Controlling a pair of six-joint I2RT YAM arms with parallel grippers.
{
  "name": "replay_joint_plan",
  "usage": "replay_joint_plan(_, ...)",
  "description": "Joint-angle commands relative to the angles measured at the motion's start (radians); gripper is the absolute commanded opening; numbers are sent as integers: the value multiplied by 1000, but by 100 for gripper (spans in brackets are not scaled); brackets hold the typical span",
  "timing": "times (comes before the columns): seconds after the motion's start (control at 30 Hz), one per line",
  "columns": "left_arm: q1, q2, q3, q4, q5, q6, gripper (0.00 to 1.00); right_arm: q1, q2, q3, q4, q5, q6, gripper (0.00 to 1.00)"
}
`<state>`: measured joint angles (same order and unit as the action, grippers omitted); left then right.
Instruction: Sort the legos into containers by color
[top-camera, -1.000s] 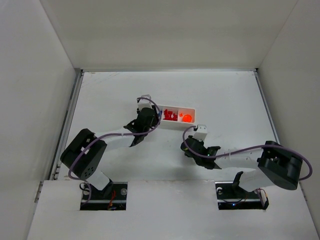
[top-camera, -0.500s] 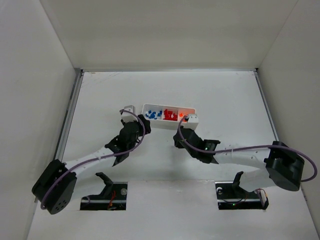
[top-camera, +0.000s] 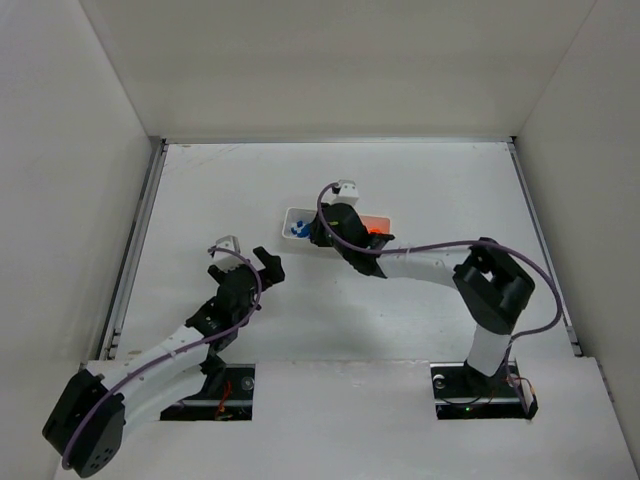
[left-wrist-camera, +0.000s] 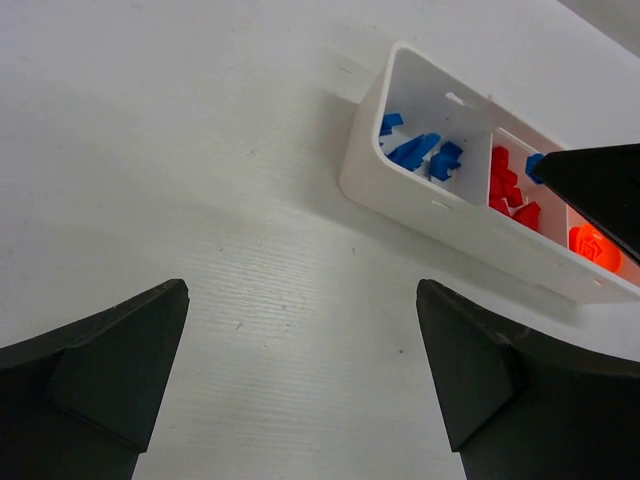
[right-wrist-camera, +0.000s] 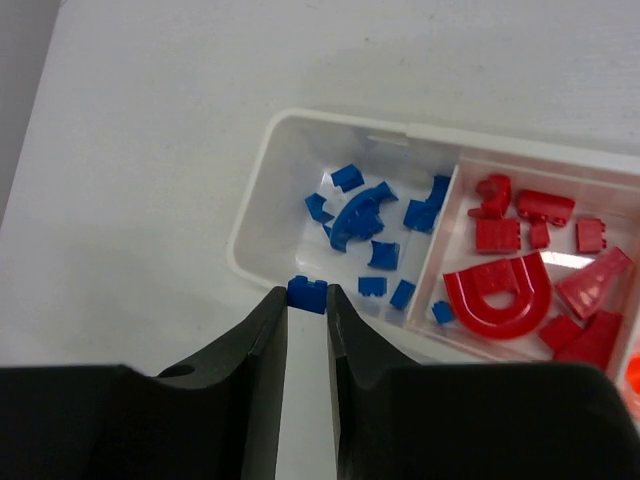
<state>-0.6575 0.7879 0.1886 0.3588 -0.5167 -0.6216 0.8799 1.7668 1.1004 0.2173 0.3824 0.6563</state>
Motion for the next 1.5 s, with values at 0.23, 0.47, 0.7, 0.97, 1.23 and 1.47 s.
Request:
replay_joint_plan(0.23,45,-32,-21,-11,-8,-40,100,-23,22,98,68,3,-24,55)
replay_joint_plan(0.47,48,-16,3,-26,-8,-36,100,-49,-321,-267,181,93,-44,55)
replay_joint_plan(0.7,68,74,57,-61,1,-47,100,-204,-824,-672,171,128,9,61)
replay_joint_plan(0.97,62,83,74,-130,0,-55,100,-420,-1337,-996,30,151,134,64)
replay_joint_plan(1.23,63,24,48,-150,1,-70,100,-540,-1598,-1085,-153,112,189,65)
replay_joint_plan(1.47,69,56,58,-149,0,-67,100,-551,-1572,-1084,-154,105,195,62)
